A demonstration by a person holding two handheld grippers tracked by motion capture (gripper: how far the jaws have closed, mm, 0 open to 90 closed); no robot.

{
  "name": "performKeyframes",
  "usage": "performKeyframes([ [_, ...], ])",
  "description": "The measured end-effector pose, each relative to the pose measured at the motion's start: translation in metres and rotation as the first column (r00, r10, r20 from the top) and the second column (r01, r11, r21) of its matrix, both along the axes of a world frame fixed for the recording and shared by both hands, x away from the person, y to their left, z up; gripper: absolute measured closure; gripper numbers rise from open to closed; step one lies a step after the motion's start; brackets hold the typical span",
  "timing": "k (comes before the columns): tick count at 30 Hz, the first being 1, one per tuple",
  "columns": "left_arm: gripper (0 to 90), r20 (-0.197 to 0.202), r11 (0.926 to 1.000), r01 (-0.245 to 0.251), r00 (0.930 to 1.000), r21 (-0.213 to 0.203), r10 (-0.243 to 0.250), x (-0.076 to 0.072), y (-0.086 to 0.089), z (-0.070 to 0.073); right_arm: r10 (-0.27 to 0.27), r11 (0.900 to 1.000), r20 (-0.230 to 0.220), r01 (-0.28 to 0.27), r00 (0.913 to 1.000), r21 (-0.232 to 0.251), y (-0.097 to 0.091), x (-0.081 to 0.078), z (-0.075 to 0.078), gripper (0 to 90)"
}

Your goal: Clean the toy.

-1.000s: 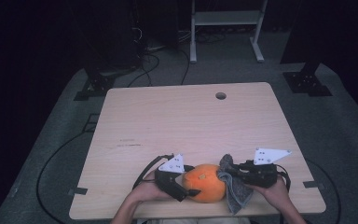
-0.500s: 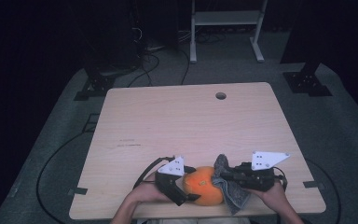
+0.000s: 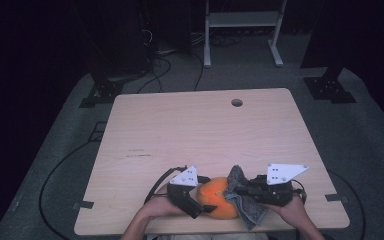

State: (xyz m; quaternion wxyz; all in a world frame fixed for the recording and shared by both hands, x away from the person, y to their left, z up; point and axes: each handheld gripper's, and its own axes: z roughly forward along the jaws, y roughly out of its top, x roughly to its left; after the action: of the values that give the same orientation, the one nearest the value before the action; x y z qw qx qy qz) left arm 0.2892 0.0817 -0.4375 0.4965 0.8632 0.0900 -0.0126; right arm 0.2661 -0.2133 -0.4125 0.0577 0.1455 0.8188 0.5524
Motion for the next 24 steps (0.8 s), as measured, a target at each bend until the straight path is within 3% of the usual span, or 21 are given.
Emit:
performKeyframes([
  [3, 8.0, 0.007, 1.0000, -0.001, 1.0000, 0.006, 0.001, 0.000, 0.000, -0.001, -0.014, 0.9999, -0.003, 0.014, 0.9999, 0.001, -0.005, 0.002, -0.002, 79.2],
  [7, 20.8, 0.038, 0.9998, -0.017, 0.9991, 0.006, 0.017, -0.002, -0.001, -0.001, -0.032, 0.9994, -0.024, 0.033, 0.9992, 0.010, -0.011, 0.005, -0.004, 79.2],
  [10, 26.0, 0.060, 0.9995, -0.031, 0.9977, 0.009, 0.030, -0.004, -0.003, 0.000, -0.027, 0.9990, 0.003, 0.027, 0.9996, 0.036, -0.008, 0.001, 0.003, 79.2],
  [13, 25.6, 0.058, 0.9996, -0.027, 0.9979, 0.010, 0.027, -0.004, -0.004, 0.001, -0.004, 0.9993, 0.023, 0.003, 0.9997, 0.038, -0.002, -0.001, 0.007, 79.2],
  [17, 17.2, 0.026, 0.9999, 0.005, 0.9997, 0.010, -0.005, -0.004, -0.001, -0.001, -0.006, 0.9999, 0.005, 0.006, 1.0000, 0.011, -0.002, 0.002, 0.001, 79.2],
  [22, 23.7, 0.049, 0.9999, -0.012, 0.9988, 0.013, 0.011, -0.004, -0.003, 0.000, -0.058, 0.9983, -0.030, 0.057, 0.9979, -0.010, -0.015, 0.010, -0.005, 79.2],
  [24, 25.7, 0.064, 0.9998, -0.016, 0.9979, 0.014, 0.015, -0.005, -0.004, 0.001, -0.060, 0.9981, -0.021, 0.061, 0.9980, 0.012, -0.017, 0.008, -0.001, 79.2],
])
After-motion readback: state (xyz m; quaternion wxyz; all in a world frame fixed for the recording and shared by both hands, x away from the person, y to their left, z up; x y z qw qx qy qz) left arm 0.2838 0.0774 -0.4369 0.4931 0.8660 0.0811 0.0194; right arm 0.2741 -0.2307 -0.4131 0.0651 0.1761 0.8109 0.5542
